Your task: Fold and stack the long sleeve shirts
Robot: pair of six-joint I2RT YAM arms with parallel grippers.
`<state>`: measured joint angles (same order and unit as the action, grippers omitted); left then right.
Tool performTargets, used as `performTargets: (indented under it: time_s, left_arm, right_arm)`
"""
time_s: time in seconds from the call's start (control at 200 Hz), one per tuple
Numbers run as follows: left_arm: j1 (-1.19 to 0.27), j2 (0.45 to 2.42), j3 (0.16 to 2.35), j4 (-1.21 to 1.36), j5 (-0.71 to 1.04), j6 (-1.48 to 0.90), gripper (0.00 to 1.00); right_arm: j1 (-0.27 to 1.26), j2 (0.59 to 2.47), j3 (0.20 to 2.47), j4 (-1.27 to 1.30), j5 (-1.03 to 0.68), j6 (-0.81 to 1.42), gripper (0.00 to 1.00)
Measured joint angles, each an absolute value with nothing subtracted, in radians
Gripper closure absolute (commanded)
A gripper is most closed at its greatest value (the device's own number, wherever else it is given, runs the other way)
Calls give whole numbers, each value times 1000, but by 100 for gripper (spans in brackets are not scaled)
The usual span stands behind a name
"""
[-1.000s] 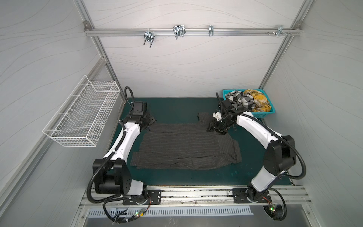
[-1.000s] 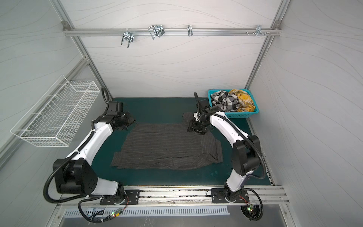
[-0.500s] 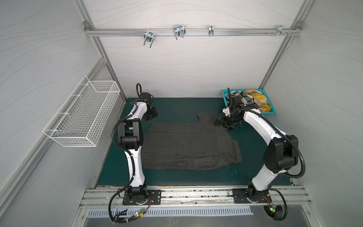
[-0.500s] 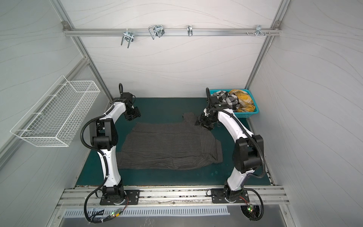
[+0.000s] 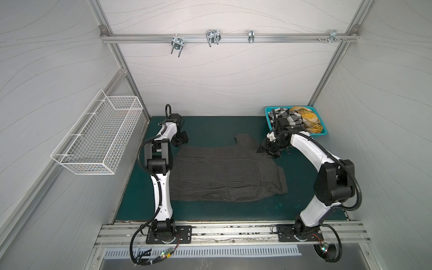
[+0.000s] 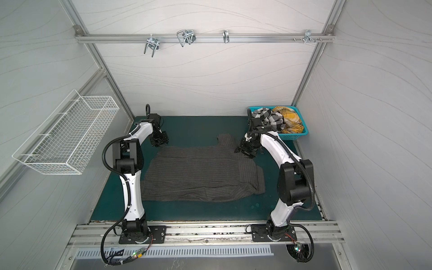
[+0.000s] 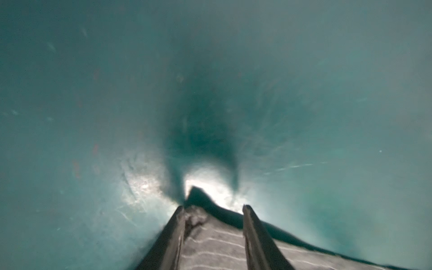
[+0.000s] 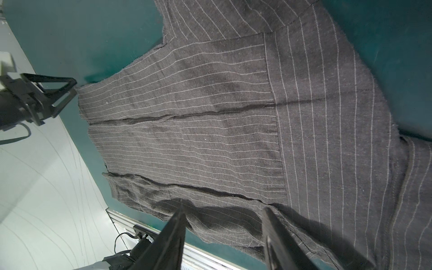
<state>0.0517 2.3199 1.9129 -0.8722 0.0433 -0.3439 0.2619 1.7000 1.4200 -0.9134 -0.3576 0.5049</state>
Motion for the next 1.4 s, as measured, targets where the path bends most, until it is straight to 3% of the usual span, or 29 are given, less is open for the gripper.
performTargets:
  time_s: [0.245, 0.4, 0.61, 0.845, 1.04, 1.401]
  left_arm:
    - [52, 2326, 1913, -877, 31, -349, 80]
    - [52, 2328, 1913, -876, 28, -346, 100]
    - [52, 2323, 1909, -873, 14, -362, 100]
    - [52, 2152, 1711, -828, 8, -414, 100]
    - [52, 2000, 1621, -790, 14, -436, 100]
    - [52, 1987, 1564, -757, 36, -449, 100]
  right_arm:
    - [260, 1700, 1420, -913, -358, 505, 48]
    - [254, 1700, 1420, -913, -357, 505, 48]
    - [253, 1757, 1531, -940, -311, 489, 45]
    - [246, 2019, 1830, -958, -192, 407, 42]
    - [220, 2217, 1996, -982, -145, 331, 50]
    - [224, 2332, 2038, -1003, -82, 235, 50]
